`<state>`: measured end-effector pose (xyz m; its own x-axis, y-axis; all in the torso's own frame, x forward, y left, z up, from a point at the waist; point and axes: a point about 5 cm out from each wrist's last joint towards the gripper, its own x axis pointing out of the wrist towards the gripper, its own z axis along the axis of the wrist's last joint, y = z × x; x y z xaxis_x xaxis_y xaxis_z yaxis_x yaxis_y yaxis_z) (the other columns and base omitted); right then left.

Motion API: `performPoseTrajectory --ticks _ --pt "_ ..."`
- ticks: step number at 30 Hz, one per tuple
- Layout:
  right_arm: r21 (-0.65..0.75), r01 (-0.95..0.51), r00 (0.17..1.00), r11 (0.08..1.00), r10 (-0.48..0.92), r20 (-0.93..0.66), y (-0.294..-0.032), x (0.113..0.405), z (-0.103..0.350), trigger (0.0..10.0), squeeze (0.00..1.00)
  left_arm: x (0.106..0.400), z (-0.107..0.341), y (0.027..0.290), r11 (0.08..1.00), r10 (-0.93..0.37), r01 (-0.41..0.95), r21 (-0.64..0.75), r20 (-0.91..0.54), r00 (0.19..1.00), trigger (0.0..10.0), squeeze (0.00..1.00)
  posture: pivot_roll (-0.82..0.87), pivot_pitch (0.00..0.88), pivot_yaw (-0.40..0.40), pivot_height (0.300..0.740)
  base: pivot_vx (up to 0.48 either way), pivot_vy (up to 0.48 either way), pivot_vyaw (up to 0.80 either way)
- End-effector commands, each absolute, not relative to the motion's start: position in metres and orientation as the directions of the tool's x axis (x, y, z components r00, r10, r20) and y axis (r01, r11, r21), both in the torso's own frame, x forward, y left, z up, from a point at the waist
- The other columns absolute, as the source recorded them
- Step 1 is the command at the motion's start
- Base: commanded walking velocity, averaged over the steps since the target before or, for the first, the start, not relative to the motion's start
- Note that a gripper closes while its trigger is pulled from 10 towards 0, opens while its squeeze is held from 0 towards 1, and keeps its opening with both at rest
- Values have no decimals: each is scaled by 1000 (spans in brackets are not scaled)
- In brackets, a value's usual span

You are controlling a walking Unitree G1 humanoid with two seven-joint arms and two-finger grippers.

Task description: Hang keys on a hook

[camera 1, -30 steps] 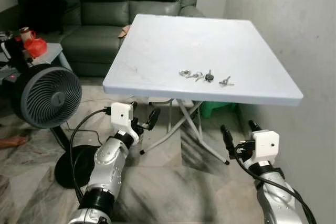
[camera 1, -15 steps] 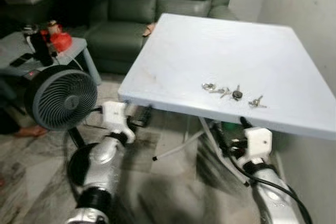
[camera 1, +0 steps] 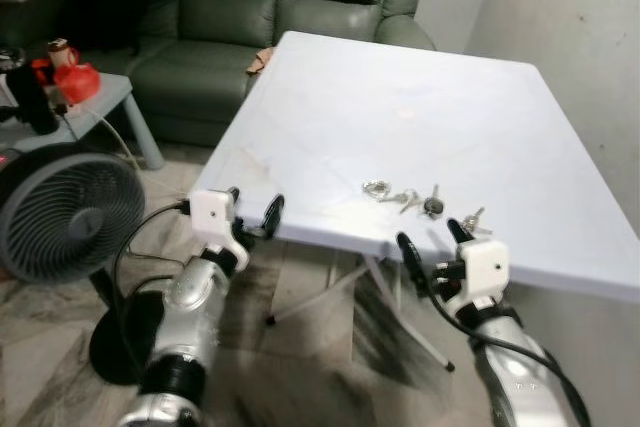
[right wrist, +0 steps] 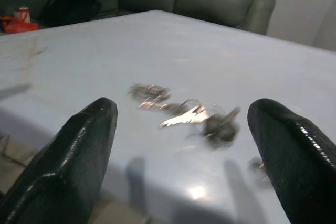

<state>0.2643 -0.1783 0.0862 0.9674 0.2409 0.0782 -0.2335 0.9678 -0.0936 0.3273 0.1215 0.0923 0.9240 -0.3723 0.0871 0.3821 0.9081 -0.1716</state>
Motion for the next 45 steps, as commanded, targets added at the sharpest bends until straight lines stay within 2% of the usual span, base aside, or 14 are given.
performPoseTrajectory --ticks 1,21,27,36,45 --pt "-88 -257 960 962 265 93 -172 266 90 10000 0 330 97 133 923 -344 355 -147 94 934 10000 0 -35 18 -42 740 285 0 0" --pt "-105 -272 956 957 281 80 -173 266 90 10000 0 329 96 134 929 -335 347 -133 99 937 10000 0 -34 24 -46 740 243 0 0" --pt "-192 -326 939 926 340 43 -176 271 91 10000 0 323 93 126 923 -363 373 -98 104 926 10000 0 -33 28 -50 740 0 0 0" --pt "-307 -456 881 835 473 -20 -179 291 102 10000 0 309 88 100 863 -495 502 -63 104 863 10000 0 -18 36 -68 740 0 0 0" --pt "-328 -536 837 778 542 -82 -179 304 102 10000 0 301 87 90 850 -515 523 -63 111 850 10000 0 9 64 -94 740 0 0 0"
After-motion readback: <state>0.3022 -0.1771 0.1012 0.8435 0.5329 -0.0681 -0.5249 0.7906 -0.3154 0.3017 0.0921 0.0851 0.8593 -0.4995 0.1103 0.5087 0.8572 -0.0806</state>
